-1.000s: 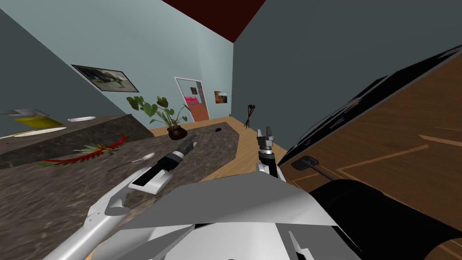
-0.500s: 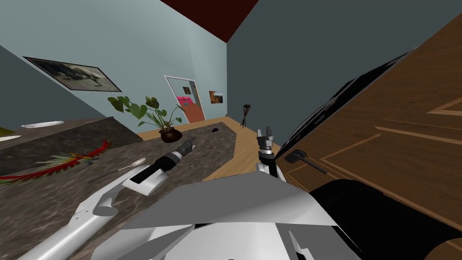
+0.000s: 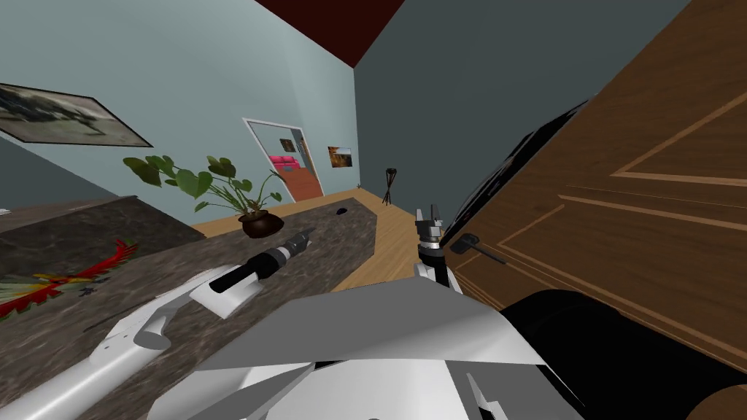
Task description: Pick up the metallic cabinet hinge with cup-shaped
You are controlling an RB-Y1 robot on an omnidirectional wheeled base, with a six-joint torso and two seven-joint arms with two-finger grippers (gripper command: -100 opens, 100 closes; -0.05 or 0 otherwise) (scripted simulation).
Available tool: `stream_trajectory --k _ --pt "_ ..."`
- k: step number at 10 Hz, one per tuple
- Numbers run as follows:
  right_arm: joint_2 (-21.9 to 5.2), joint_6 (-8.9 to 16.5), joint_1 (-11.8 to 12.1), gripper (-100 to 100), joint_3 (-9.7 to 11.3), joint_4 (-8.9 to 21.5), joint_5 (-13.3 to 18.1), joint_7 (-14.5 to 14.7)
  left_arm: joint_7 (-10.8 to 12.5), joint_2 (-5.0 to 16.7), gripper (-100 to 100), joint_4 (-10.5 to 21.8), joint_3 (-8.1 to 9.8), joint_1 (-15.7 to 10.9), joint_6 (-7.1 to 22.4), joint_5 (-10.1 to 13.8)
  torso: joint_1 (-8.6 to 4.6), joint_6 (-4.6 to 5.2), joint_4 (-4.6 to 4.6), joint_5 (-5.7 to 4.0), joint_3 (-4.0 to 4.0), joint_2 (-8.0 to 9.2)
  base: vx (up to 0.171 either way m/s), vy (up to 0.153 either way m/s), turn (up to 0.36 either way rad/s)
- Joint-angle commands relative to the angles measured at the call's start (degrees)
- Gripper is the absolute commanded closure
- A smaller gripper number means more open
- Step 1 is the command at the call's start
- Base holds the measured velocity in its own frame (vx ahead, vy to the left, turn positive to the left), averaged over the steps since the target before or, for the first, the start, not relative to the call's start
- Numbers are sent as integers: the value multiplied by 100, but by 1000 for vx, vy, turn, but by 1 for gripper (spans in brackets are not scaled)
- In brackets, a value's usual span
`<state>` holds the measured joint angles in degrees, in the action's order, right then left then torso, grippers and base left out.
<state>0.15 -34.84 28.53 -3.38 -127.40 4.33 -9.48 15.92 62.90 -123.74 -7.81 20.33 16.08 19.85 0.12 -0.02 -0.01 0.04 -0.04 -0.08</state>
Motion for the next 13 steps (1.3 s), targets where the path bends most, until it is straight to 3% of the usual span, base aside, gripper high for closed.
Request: stream_trajectory --k 1,4,7,8,11,13 --pt "0 0 0 0 0 0 0 0 50 255 -100 -13 -3 34 120 84 0 0 0 0 0 0 2 20 -134" --pt "0 0 1 0 -1 0 0 0 175 781 -100 103 -150 97 418 360 1 -5 0 0 -1 -2 8 19 -187" --pt "0 0 1 0 0 0 0 0 231 1147 -100 165 -227 139 549 491 0 -2 -2 0 -4 -7 17 20 -156" --pt "0 0 1 0 -1 0 0 0 283 1373 -100 228 -306 187 667 615 1 -5 -1 0 -4 -6 20 26 -243" --pt "0 0 1 0 -1 0 0 0 331 1674 -100 292 -385 241 772 734 2 -3 -2 1 -7 -12 24 23 -135" --pt "0 0 1 0 -1 0 0 0 412 2069 -100 424 -545 363 944 950 2 -2 -3 0 -8 -15 44 34 -271"
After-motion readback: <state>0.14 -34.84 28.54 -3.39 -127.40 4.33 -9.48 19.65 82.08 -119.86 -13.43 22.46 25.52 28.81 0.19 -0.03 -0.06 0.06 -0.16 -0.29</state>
